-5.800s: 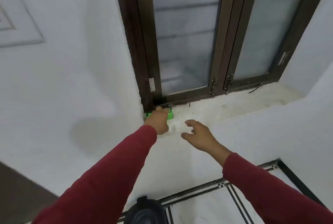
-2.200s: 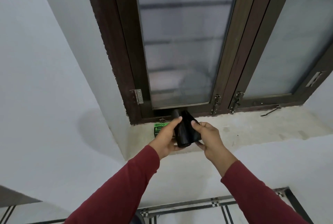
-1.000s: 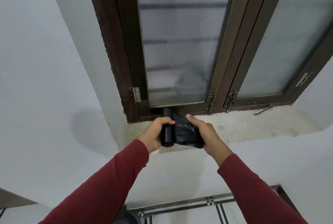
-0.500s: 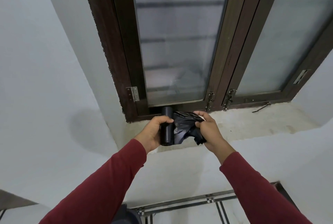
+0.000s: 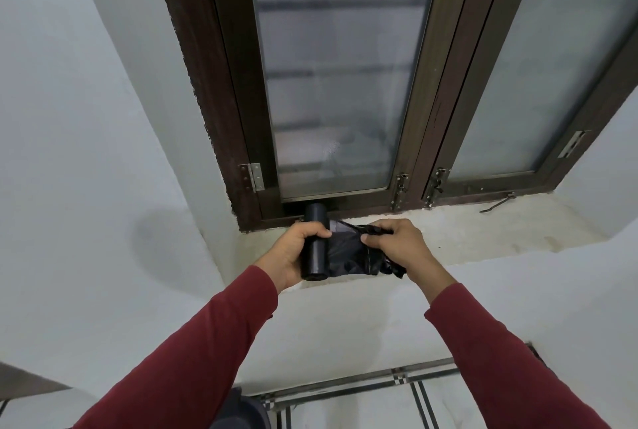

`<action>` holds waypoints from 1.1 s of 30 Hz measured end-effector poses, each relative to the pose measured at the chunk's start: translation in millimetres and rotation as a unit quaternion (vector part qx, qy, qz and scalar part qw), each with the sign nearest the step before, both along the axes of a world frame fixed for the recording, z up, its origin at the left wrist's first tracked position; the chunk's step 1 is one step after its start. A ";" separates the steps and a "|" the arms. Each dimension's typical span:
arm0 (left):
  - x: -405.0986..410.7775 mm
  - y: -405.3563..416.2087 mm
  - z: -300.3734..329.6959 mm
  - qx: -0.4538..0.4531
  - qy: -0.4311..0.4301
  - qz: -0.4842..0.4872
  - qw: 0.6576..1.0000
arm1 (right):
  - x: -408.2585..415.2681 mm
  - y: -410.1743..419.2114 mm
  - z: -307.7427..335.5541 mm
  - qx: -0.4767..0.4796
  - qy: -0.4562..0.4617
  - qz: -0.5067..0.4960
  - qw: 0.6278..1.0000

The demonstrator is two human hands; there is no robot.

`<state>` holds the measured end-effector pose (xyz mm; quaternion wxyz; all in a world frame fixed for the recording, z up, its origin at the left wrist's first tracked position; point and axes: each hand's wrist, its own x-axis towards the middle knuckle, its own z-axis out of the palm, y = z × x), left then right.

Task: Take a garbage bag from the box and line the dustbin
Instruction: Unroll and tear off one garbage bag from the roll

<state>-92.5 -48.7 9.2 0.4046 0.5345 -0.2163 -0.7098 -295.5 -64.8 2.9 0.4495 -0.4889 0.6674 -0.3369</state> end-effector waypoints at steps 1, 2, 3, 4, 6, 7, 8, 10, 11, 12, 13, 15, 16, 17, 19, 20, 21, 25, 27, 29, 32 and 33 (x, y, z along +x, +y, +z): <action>0.4 0.5 -0.7 -0.001 0.001 -0.004 1.000 | -0.1 -0.8 1.1 -0.002 0.011 0.007 1.000; 1.2 1.0 -0.8 0.001 -0.001 -0.002 1.000 | 0.3 -1.2 1.8 -0.001 0.021 0.009 1.000; 1.6 1.0 -1.3 0.002 -0.002 0.001 1.000 | 0.6 -1.9 0.9 0.000 0.025 0.005 1.000; 1.6 1.4 -0.5 0.003 -0.001 0.001 1.000 | 0.8 -2.6 -0.1 0.005 0.021 -0.003 1.000; 2.2 2.2 0.6 0.002 -0.007 0.010 1.000 | 0.4 -2.9 -0.8 0.022 -0.035 -0.017 0.999; 2.9 2.2 -0.1 -0.001 -0.005 0.010 1.000 | 1.2 -1.9 -0.5 0.024 -0.070 -0.023 0.997; 3.5 2.0 -0.3 -0.004 -0.006 0.008 1.000 | 2.5 -0.9 -0.5 0.021 -0.102 -0.027 0.994; 3.7 2.1 0.9 -0.010 -0.015 0.002 1.000 | 6.2 1.4 -0.2 0.001 -0.130 -0.032 0.991; 3.6 2.0 0.6 -0.012 -0.018 -0.002 1.000 | 6.9 2.8 -0.1 -0.013 -0.135 -0.040 0.990; 2.9 2.9 1.6 -0.013 -0.023 -0.006 1.000 | 8.0 3.3 0.9 -0.020 -0.142 -0.049 0.988; 2.0 3.5 3.2 -0.013 -0.024 -0.007 1.000 | 9.8 3.5 2.3 -0.019 -0.147 -0.058 0.987; 2.0 4.0 3.7 -0.008 -0.017 0.004 1.000 | 10.0 6.1 3.9 -0.013 -0.132 -0.050 0.990; 2.3 4.1 3.3 -0.006 -0.008 0.008 1.000 | 8.7 6.2 3.2 -0.012 -0.113 -0.032 0.993; 2.6 4.4 3.3 -0.005 -0.001 0.011 1.000 | 6.8 6.9 3.1 -0.008 -0.084 -0.017 0.996; 3.1 4.7 3.5 -0.006 0.006 0.018 1.000 | 6.4 7.7 4.4 -0.023 -0.014 -0.021 0.999; 2.3 5.6 4.7 -0.010 0.007 0.018 1.000 | 7.1 7.4 4.4 -0.025 0.009 -0.019 0.999; 2.2 5.7 4.4 -0.011 0.007 0.016 1.000 | 6.9 4.6 2.3 -0.025 0.013 -0.020 0.999; 4.4 7.2 4.9 -0.009 0.003 -0.001 1.000 | 3.7 -0.4 -3.6 0.004 -0.037 -0.035 0.999; 6.3 7.4 3.1 -0.006 -0.001 -0.005 1.000 | 2.6 0.2 -5.7 0.010 -0.050 -0.046 0.998; 7.3 7.3 1.0 -0.004 -0.006 -0.006 1.000 | 2.2 1.0 -6.6 0.008 -0.052 -0.055 0.997; 7.5 5.5 -1.5 -0.005 -0.019 -0.009 1.000 | 4.7 4.1 -6.6 0.007 -0.066 -0.056 0.996; 6.7 5.6 -1.1 -0.004 -0.024 -0.010 1.000 | 5.3 5.2 -6.3 0.002 -0.068 -0.052 0.996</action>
